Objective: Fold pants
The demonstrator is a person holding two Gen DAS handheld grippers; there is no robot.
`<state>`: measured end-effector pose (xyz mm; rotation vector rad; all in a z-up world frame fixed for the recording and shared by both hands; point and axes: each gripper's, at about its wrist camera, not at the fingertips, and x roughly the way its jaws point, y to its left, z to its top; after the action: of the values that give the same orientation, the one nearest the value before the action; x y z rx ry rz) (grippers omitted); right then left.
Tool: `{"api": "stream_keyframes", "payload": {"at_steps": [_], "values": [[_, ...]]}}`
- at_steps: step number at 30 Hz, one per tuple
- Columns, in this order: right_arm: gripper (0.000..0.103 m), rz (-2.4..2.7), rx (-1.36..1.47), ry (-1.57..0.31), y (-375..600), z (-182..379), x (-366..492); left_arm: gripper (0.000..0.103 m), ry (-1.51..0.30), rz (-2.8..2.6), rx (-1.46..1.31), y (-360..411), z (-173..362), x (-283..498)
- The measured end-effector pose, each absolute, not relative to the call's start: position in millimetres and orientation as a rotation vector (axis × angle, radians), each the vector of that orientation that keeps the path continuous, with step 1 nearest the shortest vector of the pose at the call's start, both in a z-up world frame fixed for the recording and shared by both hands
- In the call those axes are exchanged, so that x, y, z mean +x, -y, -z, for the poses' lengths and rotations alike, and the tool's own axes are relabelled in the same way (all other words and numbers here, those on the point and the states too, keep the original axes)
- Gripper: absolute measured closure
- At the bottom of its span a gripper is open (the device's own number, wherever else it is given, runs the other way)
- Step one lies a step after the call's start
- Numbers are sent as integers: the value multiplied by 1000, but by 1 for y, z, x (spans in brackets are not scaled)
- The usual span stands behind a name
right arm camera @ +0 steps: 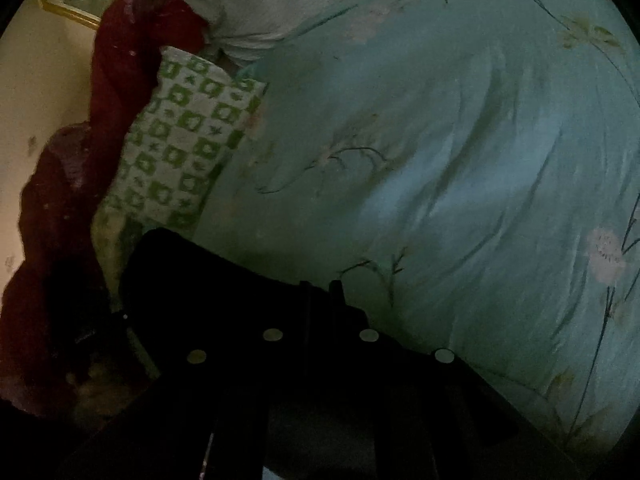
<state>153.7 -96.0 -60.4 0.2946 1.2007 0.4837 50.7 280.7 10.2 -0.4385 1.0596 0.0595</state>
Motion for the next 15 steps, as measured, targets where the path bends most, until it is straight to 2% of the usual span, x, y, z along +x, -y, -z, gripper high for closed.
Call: {"api": "stream_keyframes", "payload": {"at_steps": [9,12,15], "values": [[95,-338,188,-1133,87,83,159,82,-1053,-112,-105,-268,32,91],[96,-263,173,-1109,92,89,160,73,-1074,-109,-61,-274,45,91],[95,-216,195,-1098,98,84,159,59,-1086,-113,-55,-282,45,92]]}}
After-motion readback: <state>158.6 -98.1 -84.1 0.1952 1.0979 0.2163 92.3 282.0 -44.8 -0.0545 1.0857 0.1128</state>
